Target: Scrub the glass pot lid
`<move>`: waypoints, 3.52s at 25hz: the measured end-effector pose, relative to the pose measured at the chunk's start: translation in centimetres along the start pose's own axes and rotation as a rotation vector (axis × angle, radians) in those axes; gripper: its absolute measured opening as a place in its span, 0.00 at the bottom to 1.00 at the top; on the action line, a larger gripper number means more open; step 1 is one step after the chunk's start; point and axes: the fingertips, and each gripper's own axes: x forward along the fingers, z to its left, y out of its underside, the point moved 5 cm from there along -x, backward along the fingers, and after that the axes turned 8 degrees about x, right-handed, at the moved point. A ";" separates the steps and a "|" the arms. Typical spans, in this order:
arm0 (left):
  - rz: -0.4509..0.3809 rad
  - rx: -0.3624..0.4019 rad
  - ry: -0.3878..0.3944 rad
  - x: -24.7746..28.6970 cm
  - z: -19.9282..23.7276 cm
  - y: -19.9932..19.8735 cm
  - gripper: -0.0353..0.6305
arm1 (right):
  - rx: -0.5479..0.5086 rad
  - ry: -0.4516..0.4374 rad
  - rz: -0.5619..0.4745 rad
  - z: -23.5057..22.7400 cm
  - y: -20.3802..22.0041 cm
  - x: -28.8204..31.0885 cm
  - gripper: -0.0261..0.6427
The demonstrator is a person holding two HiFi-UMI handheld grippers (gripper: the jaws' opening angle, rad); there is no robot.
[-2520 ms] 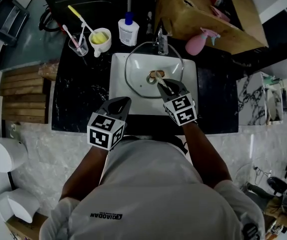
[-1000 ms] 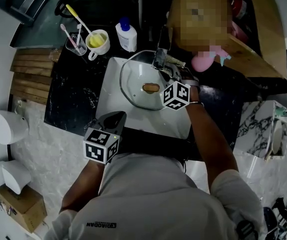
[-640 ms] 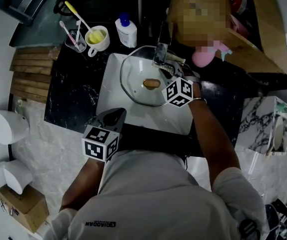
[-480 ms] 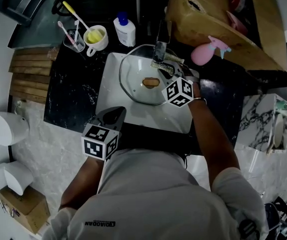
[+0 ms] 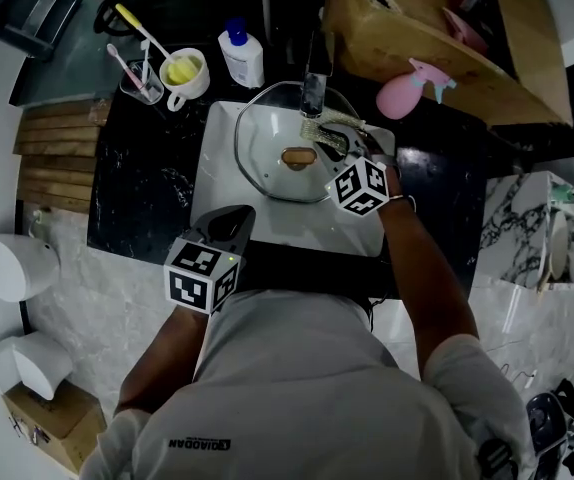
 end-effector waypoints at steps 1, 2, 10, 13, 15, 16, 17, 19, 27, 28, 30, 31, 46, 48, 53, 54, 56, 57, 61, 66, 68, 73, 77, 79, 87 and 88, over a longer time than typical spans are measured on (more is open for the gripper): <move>0.001 0.004 0.004 0.0 0.0 0.0 0.08 | 0.003 0.002 0.002 0.2 0.2 -0.1 0.22; 0.001 0.007 0.008 0.0 0.0 0.1 0.08 | 0.006 0.005 0.004 0.3 0.4 -0.3 0.22; 0.008 0.036 0.043 0.0 -0.3 0.0 0.08 | 0.051 0.042 0.013 1.4 1.5 -1.2 0.22; 0.007 0.046 0.053 0.0 -0.5 0.0 0.08 | 0.090 0.062 0.015 1.9 2.1 -1.6 0.22; 0.007 0.051 0.058 -0.1 -0.5 0.0 0.08 | 0.127 0.080 0.014 2.1 2.5 -1.9 0.22; 0.006 0.055 0.062 -0.2 -0.5 0.0 0.08 | 0.146 0.090 0.014 2.2 2.6 -2.0 0.22; 0.006 0.058 0.066 -0.3 -0.6 0.0 0.08 | 0.164 0.099 0.014 2.3 2.8 -2.2 0.22; 0.006 0.066 0.073 -0.5 -0.6 -0.1 0.08 | 0.196 0.114 0.018 2.5 3.1 -2.4 0.23; 0.010 0.101 0.110 -1.2 -0.8 0.4 0.08 | 0.231 0.139 0.069 3.9 4.0 -3.0 0.23; 0.011 0.105 0.115 -1.3 -0.7 0.5 0.08 | 0.234 0.142 0.076 4.1 4.1 -3.1 0.23; 0.012 0.111 0.121 -1.6 -0.5 0.8 0.08 | 0.239 0.148 0.092 4.5 4.3 -3.1 0.23; 0.013 0.113 0.123 -1.8 -0.3 0.9 0.08 | 0.240 0.150 0.101 4.7 4.3 -3.2 0.23; -0.001 0.127 0.158 -3.5 1.7 2.2 0.08 | 0.241 0.090 0.183 8.9 4.0 -2.5 0.25; 0.003 0.123 0.162 -3.7 1.8 2.6 0.08 | 0.245 0.073 0.184 9.5 3.8 -2.4 0.25; 0.004 0.116 0.165 -4.2 2.4 3.3 0.08 | 0.239 -0.014 0.171 11.7 2.9 -1.3 0.25; 0.006 0.114 0.163 -4.3 2.6 3.4 0.08 | 0.239 -0.023 0.168 12.0 2.8 -1.1 0.25; 0.009 0.109 0.159 -4.5 2.9 3.8 0.08 | 0.240 -0.034 0.164 12.4 2.4 -0.8 0.25; 0.010 0.106 0.157 -4.7 3.0 3.9 0.08 | 0.240 -0.038 0.164 12.6 2.3 -0.7 0.25; 0.005 0.098 0.149 -5.1 3.4 4.3 0.08 | 0.222 -0.062 0.170 12.9 1.8 -0.1 0.26; -0.005 0.091 0.142 -5.4 3.5 4.3 0.08 | 0.204 -0.096 0.183 12.8 1.6 0.0 0.26; -0.009 0.087 0.140 -5.5 3.5 4.4 0.08 | 0.191 -0.109 0.191 12.8 1.5 0.0 0.26; -0.021 0.079 0.139 -5.5 3.4 4.3 0.08 | 0.133 -0.157 0.213 13.1 1.3 0.0 0.26; -0.030 0.072 0.135 -5.4 3.4 4.3 0.08 | 0.070 -0.207 0.218 14.0 0.6 0.5 0.25; -0.038 0.064 0.131 -5.5 3.5 4.3 0.08 | 0.057 -0.227 0.220 14.2 0.3 0.8 0.25; -0.053 0.026 0.095 -5.9 4.3 4.6 0.08 | 0.005 -0.371 0.248 15.3 0.0 1.0 0.25; -0.053 0.021 0.091 -5.9 4.4 4.7 0.08 | 0.003 -0.388 0.250 15.5 0.1 1.0 0.25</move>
